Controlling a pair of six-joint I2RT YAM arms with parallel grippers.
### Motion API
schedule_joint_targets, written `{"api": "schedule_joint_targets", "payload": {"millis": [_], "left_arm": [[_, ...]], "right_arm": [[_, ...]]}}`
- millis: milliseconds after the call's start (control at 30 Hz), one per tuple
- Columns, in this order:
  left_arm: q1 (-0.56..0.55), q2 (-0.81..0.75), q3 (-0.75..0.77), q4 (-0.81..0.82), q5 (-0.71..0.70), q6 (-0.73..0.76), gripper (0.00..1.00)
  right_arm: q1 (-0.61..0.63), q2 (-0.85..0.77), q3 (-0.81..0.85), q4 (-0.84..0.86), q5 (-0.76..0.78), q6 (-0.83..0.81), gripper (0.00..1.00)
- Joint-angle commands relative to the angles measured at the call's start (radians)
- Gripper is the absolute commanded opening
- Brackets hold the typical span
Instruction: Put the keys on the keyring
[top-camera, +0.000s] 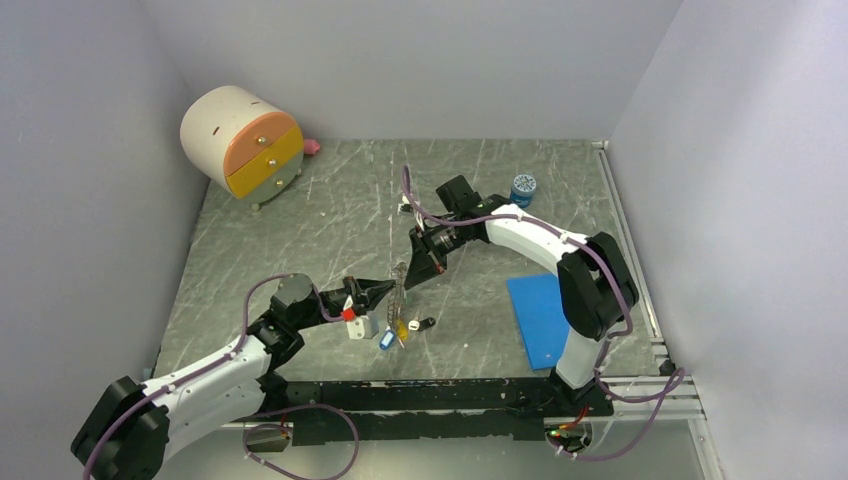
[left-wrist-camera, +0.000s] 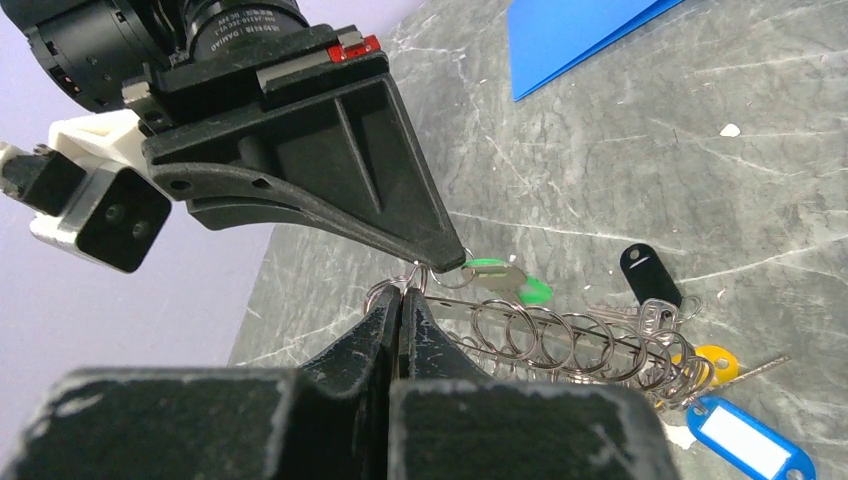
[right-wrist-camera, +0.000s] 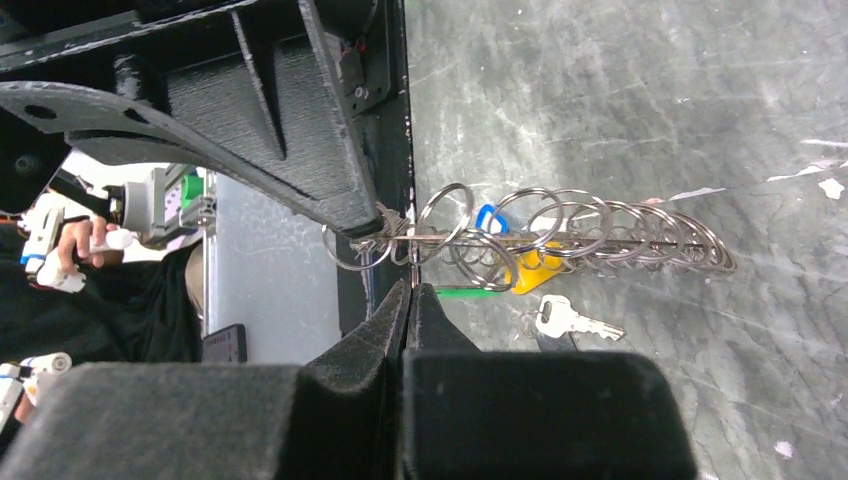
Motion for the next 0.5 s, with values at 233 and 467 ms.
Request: {"api": "schedule_joint_targets", "payload": {"millis": [233, 467], "left_arm": [[-0.007, -0.006, 0.003, 0.055, 0.011, 0.023, 0.02], [-0.007, -0.012, 0.002, 0.046, 0.008, 0.025, 0.03]], "right_arm": [[-0.003, -0.071, 0.096, -0.11, -0.121, -0.134, 0.0], [-0.003, -0.066, 0.121, -0.121, -0.12, -0.129, 0.0]]}}
